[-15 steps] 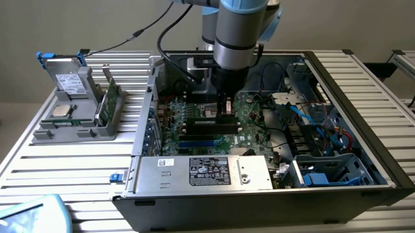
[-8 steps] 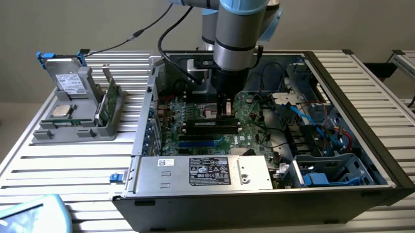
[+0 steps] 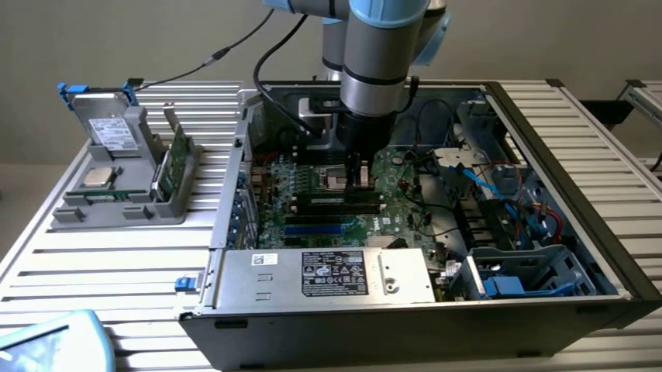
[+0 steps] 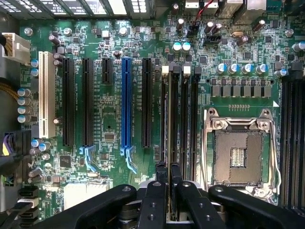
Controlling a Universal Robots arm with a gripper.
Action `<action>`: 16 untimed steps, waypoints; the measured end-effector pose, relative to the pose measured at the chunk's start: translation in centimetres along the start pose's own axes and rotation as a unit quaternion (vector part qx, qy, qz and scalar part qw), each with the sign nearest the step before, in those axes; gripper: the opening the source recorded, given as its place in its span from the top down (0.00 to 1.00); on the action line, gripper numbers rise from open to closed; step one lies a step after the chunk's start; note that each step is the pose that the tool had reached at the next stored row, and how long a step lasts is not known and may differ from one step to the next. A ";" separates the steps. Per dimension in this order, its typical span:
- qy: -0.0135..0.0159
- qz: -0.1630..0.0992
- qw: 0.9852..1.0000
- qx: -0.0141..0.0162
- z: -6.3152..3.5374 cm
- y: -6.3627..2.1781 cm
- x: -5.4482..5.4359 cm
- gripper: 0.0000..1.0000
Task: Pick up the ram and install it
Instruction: 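Insert the ram into the slot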
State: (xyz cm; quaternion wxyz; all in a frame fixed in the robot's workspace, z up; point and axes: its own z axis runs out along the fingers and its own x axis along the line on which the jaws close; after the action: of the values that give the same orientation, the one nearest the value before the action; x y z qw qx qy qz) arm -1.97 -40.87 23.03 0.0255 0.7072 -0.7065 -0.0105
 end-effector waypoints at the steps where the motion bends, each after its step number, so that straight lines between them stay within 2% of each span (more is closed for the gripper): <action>1: 0.000 0.000 1.000 0.000 0.00 0.00 0.0 0.86; 6: 0.001 0.000 1.000 0.000 0.08 -0.01 0.0 0.86; 10: 0.005 0.000 1.000 0.000 0.16 -0.01 0.0 0.86; 16: 0.006 0.000 1.000 0.000 0.35 -0.02 0.0 0.86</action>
State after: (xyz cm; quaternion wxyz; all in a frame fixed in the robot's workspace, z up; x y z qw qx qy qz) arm -1.97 -40.87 22.68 0.0297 0.7070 -0.7065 -0.0062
